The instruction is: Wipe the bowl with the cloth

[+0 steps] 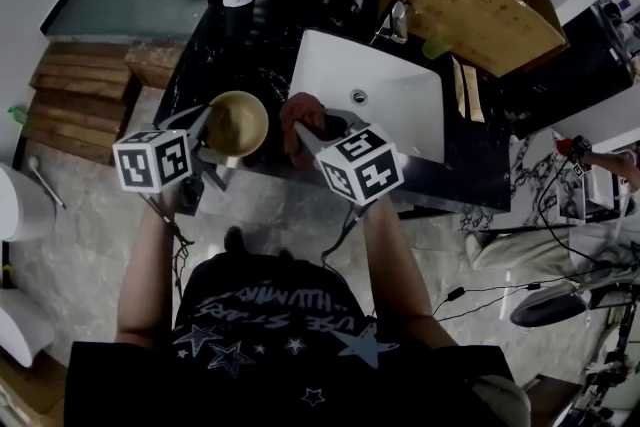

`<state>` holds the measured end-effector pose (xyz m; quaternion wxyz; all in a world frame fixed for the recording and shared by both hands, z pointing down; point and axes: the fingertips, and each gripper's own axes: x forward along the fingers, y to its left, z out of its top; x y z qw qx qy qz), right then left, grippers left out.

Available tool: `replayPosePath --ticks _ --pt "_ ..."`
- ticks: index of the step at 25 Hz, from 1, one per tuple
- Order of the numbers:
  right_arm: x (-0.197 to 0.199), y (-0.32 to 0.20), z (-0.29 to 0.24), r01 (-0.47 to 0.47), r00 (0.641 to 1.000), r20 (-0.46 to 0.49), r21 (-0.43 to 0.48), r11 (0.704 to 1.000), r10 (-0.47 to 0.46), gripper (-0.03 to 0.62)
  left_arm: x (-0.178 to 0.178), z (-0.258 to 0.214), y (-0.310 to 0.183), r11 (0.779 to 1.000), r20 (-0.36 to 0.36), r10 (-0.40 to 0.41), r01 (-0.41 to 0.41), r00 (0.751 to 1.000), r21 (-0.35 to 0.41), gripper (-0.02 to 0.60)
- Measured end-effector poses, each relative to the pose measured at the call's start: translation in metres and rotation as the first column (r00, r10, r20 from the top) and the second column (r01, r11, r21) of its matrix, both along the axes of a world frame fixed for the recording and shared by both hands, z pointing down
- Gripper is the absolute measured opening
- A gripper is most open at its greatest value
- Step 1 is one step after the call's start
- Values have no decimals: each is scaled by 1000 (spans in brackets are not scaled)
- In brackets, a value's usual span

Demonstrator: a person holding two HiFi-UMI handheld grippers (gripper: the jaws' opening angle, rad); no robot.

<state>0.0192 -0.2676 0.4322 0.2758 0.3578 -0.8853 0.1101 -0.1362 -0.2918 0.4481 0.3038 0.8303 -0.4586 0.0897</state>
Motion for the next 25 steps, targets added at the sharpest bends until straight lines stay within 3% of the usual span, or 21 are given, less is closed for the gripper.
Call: replayPosePath --ticks 5,12,18,25 --pt "-22 23 18 72 994 81 -58 996 -67 66 -7 -6 5 999 -43 -47 47 998 3 17" --pt "-40 29 15 111 984 144 -5 994 -109 66 -4 -10 14 999 -49 -33 33 998 2 17" --pt "-43 24 0 194 959 201 50 980 -200 66 4 -15 31 993 -51 118 -118 992 1 17" --pt "-61 27 -5 365 897 243 60 929 -369 66 14 -24 49 944 24 329 -330 944 26 17"
